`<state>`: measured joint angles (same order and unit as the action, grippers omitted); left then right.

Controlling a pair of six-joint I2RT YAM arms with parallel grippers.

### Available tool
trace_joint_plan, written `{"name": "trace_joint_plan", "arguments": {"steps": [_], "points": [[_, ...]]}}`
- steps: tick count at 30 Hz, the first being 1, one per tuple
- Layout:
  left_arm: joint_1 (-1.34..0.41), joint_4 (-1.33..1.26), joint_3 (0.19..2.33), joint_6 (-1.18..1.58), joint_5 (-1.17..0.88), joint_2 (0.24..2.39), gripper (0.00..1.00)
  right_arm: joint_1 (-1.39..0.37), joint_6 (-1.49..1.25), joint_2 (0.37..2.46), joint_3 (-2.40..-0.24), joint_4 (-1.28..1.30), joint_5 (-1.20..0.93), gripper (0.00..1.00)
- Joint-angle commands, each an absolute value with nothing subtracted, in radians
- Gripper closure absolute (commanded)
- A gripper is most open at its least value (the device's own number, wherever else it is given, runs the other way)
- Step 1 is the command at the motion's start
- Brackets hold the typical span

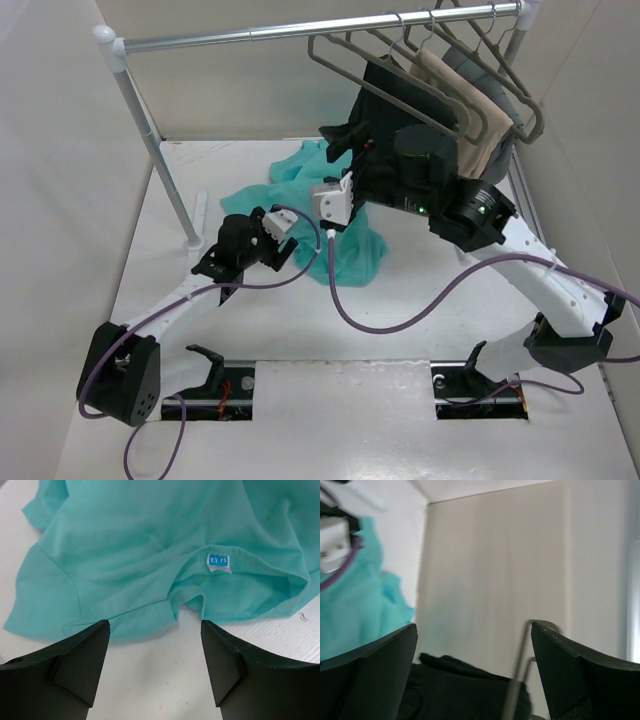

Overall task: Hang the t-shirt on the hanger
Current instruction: Grab a hanger with the right arm

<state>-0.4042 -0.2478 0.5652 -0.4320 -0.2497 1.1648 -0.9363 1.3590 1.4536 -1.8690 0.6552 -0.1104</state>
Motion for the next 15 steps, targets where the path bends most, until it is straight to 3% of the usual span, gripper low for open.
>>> {"name": "trace_joint_plan", "arguments": {"steps": [1,4,7,10,11,15], "points": [[-0.405,-0.268,0.555,-0.393,-0.224,1.1,0.3,-0.94,1.34,1.404,-1.953,0.513,-0.104,0.0],[-0.405,-0.258,0.555,-0.405,-0.215,1.075,0.3,-0.93,1.31,1.373,-1.982,0.381,-0.104,0.0],[-0.414,-0.249,0.546,-0.414,-0.202,1.054,0.29,-0.858,1.252,1.42,-2.181,0.51,-0.135,0.0],[-0.414,-0.239,0.546,-0.414,-0.193,1.032,0.29,-0.724,1.198,1.529,-2.402,0.659,-0.275,0.11],[-0.414,-0.239,0.537,-0.414,-0.193,1.032,0.29,-0.657,1.172,1.558,-2.427,0.67,-0.313,0.2],[-0.414,-0.218,0.537,-0.423,-0.193,1.011,0.29,-0.461,0.973,1.571,-2.404,0.64,-0.543,0.34]]}}
